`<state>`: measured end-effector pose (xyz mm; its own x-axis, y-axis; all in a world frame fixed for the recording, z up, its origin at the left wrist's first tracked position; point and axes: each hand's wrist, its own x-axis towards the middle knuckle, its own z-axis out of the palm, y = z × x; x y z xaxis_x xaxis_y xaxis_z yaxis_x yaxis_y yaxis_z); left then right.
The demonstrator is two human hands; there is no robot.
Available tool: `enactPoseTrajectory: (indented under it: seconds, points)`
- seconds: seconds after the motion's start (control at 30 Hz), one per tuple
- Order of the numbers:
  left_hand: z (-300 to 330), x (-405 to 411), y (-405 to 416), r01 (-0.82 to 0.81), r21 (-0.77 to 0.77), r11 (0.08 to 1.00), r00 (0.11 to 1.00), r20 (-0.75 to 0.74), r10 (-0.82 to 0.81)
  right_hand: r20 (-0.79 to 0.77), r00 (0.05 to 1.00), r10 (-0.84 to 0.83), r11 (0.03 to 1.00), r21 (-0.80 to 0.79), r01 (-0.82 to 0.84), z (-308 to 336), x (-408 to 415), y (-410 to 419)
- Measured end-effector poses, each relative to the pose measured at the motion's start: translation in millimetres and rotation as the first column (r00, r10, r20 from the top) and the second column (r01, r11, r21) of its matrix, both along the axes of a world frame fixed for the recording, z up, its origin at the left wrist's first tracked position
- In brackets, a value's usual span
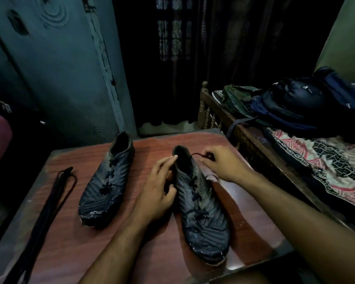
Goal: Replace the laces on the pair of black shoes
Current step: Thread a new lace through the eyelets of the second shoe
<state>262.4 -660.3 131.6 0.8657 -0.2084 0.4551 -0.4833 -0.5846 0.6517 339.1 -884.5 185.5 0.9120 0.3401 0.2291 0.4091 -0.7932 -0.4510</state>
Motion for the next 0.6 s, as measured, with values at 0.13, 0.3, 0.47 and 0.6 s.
enactPoseTrajectory:
  seconds: [0.13,0.3,0.47,0.6]
  points:
    - [2,-1,-1,0.003,-0.041,0.999,1.0,0.011,-0.003,0.141,0.984,0.107,0.947,0.286,-0.144,62,-14,18]
    - [3,-2,-2,0.023,-0.025,0.999,1.0,0.018,-0.022,0.098,0.971,0.22,0.785,0.573,-0.236,109,-23,44]
    - [6,-4,-2,0.011,-0.063,0.998,1.0,0.011,-0.01,-0.159,0.97,0.186,0.735,0.677,-0.03,95,-20,56]
    - [1,-1,0,-0.007,-0.017,1.0,0.998,0.069,0.009,-0.114,0.993,0.034,0.98,0.2,-0.011,53,-21,53]
